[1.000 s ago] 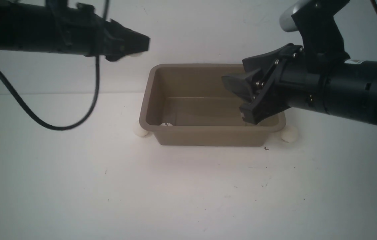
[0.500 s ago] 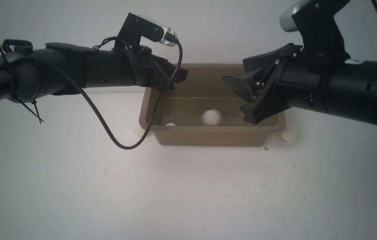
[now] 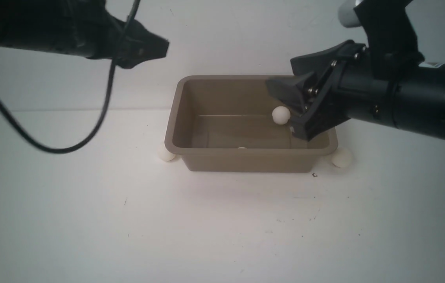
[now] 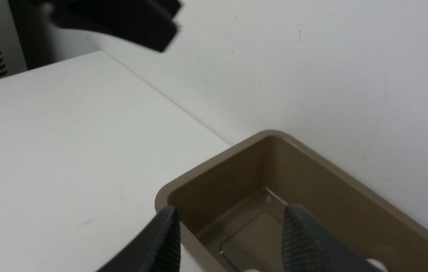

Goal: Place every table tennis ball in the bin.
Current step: Use the right arm to clamp the table tennis ball closest to it

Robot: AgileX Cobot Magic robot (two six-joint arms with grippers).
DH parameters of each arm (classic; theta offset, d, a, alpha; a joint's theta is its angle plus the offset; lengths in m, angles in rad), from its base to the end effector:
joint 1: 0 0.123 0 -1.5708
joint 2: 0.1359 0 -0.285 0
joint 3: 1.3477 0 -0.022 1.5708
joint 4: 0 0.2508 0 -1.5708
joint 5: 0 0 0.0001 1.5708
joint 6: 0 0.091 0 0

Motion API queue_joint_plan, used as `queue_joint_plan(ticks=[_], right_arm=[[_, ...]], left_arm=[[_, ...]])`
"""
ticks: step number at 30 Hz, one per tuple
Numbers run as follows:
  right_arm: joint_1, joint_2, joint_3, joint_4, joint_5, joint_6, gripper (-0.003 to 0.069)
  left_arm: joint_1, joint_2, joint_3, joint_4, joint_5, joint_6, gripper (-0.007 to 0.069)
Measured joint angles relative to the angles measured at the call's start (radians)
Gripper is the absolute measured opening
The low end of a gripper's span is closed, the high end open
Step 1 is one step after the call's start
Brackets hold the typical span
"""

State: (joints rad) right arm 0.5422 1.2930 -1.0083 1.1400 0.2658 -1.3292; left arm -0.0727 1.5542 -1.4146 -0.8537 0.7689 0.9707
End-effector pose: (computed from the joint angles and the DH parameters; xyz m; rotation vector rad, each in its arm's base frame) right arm 0.2406 0.1704 0.3504 -0.8437 1.7002 0.4584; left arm 0.3442 -0.0729 0.3698 0.6720 2.0148 -0.4788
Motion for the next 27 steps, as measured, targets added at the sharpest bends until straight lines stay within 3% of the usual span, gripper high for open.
queue_joint_plan(ticks=[1,6,12,22,27], right_arm=[[0.0,-0.008,0.0,0.0,-0.005,0.0,0.0347],[0.0,-0.014,-0.001,0.0,-0.014,0.0,0.0347],[-0.022,-0.02,-0.001,0.0,-0.047,0.003,0.0347],[-0.329,-0.024,-0.001,-0.045,0.104,0.128,0.0347],[-0.429,-0.024,-0.001,-0.102,0.18,0.144,0.0347]], left_arm=[[0.0,-0.039,0.0,0.103,0.028,-0.076,0.0469],[0.0,-0.142,0.0,0.313,0.099,-0.24,0.0469],[0.0,-0.196,0.0,0.391,0.19,-0.345,0.0469],[0.0,-0.198,0.059,0.445,0.275,-0.398,0.0469],[0.0,-0.198,0.076,0.476,0.274,-0.398,0.0469]])
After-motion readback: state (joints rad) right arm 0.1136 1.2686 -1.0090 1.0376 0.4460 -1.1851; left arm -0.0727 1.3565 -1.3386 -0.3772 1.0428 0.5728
